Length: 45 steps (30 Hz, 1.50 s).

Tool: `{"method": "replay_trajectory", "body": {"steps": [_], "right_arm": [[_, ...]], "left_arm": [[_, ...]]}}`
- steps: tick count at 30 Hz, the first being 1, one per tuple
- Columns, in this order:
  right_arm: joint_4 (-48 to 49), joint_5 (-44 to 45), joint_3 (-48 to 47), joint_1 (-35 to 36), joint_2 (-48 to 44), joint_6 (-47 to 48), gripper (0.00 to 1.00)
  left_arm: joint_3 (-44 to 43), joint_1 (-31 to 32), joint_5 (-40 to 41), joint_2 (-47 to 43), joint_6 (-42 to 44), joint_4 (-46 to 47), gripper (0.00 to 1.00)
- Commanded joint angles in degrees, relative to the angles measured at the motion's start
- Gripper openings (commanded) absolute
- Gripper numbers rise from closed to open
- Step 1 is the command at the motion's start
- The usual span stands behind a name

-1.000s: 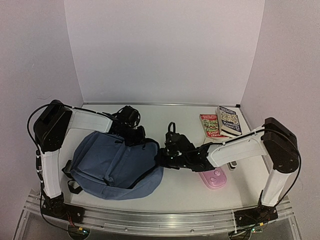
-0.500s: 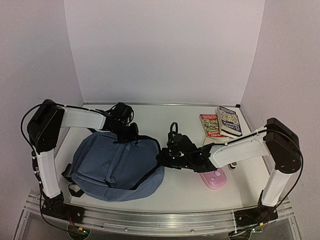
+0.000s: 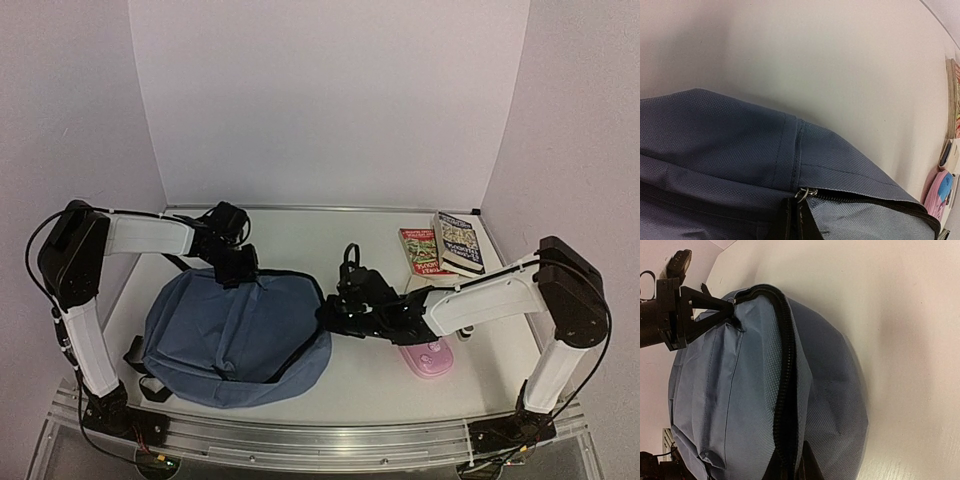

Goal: Pack the student bag
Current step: Unzip the student bag at the center of the board.

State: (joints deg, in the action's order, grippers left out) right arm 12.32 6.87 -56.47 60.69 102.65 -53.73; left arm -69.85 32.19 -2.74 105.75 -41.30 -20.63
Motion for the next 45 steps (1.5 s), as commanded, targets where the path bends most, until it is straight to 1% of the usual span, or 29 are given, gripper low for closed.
{"method": "replay_trajectory", "body": {"steps": [1, 5, 7, 9, 11, 13, 14, 15, 17, 18, 20, 24, 27, 30, 33, 36, 41, 45], "right_arm": [[-1.1, 2.8, -0.2, -0.2, -3.0, 0.2, 0.0], [-2.0, 3.8, -0.8, -0.6, -4.0, 1.8, 0.0], [-2.4, 3.2, -1.2, -2.1, -4.3, 3.2, 0.0], [-2.5, 1.6, -1.6, -3.6, -4.3, 5.1, 0.0], [-2.7, 0.5, -2.4, -5.4, -4.0, 7.6, 0.0], [-3.0, -0.4, -3.6, -7.0, -3.7, 10.2, 0.04], [-3.3, -1.1, -4.1, -7.6, -3.6, 11.4, 0.06], [-3.7, -1.6, -4.7, -8.2, -3.6, 12.2, 0.11], [-4.6, -1.9, -5.6, -9.1, -4.1, 13.6, 0.23], [-5.2, -1.6, -5.9, -9.3, -4.8, 14.2, 0.27], [-6.7, -0.3, -6.2, -9.7, -6.4, 15.1, 0.32], [-10.0, 3.6, -5.4, -10.2, -11.6, 16.3, 0.52], [-11.6, 6.3, -3.3, -11.0, -16.3, 16.4, 0.6], [-12.9, 8.7, -1.0, -12.1, -20.8, 16.0, 0.65], [-14.8, 10.7, 1.3, -13.3, -24.9, 15.1, 0.68], [-15.6, 12.0, 3.6, -14.4, -28.3, 14.1, 0.7], [-15.9, 11.8, 5.8, -14.9, -31.4, 12.4, 0.7], [-16.0, 11.8, 6.5, -14.9, -32.0, 12.0, 0.71]], "left_arm": [[1.2, -1.8, 3.8, -3.4, 1.7, -1.3, 0.0], [1.1, -1.8, -0.1, -4.4, 3.7, 0.5, 0.0], [0.6, -1.8, -1.6, -5.5, 4.7, 0.7, 0.03], [0.6, -1.7, -3.2, -7.2, 5.7, 1.1, 0.12], [0.5, -1.3, -4.9, -8.9, 6.8, 1.5, 0.26], [0.4, -0.6, -5.5, -10.6, 8.0, 1.3, 0.4], [0.3, -0.1, -5.8, -11.4, 8.5, 1.1, 0.45], [0.3, 0.6, -6.3, -12.3, 9.2, 1.0, 0.48], [0.6, 2.4, -7.6, -13.7, 10.5, 1.3, 0.53], [1.0, 3.4, -8.3, -14.7, 11.3, 1.9, 0.56], [2.0, 6.1, -9.5, -16.4, 12.2, 3.2, 0.59], [4.0, 11.7, -11.8, -18.2, 12.0, 5.9, 0.68], [5.3, 15.9, -10.7, -18.5, 10.8, 7.8, 0.76], [5.7, 19.6, -10.5, -17.2, 8.6, 9.5, 0.79], [5.8, 22.0, -10.8, -15.3, 6.5, 11.6, 0.81], [5.4, 23.9, -12.9, -12.2, 5.7, 13.2, 0.81], [3.0, 25.6, -13.5, -7.1, 5.5, 12.0, 0.82], [-1.2, 26.0, -11.2, -3.8, 6.3, 6.8, 0.82]]}}
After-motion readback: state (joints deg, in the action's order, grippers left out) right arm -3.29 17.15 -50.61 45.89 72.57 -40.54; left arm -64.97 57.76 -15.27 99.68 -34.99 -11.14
